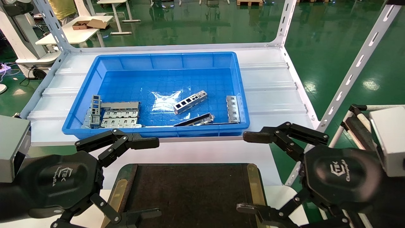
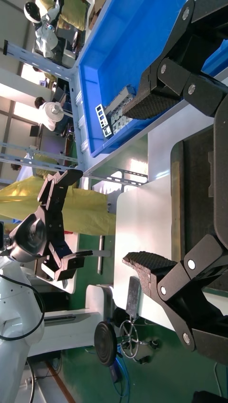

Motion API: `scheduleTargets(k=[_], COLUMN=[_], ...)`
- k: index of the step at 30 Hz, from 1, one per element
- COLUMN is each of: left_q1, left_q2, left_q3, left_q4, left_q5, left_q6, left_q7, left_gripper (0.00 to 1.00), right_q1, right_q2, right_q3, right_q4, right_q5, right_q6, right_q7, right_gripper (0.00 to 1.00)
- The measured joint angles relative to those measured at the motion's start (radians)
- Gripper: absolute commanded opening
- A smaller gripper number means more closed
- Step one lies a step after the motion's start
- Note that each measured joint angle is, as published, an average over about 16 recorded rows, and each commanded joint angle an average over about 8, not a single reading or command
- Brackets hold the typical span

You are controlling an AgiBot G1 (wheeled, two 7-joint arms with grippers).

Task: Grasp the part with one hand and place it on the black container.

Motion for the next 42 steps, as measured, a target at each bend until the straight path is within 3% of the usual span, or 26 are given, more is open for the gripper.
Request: scheduleTargets(k=[42], left_q1=[-0.025], left_q2=[0.008], left_q3=[0.005], left_q4=[-0.004], left_q5=[0.044], left_q6=[-0.035], left_q7=[0.009], left_gripper=[1.00], right_q1=[0.000], right_q2=[0.000], right_q3=[0.000], right_q4=[0.000], right_q5=[0.000], right_q6=[0.000], right_q7=[0.000], right_gripper=[1.00])
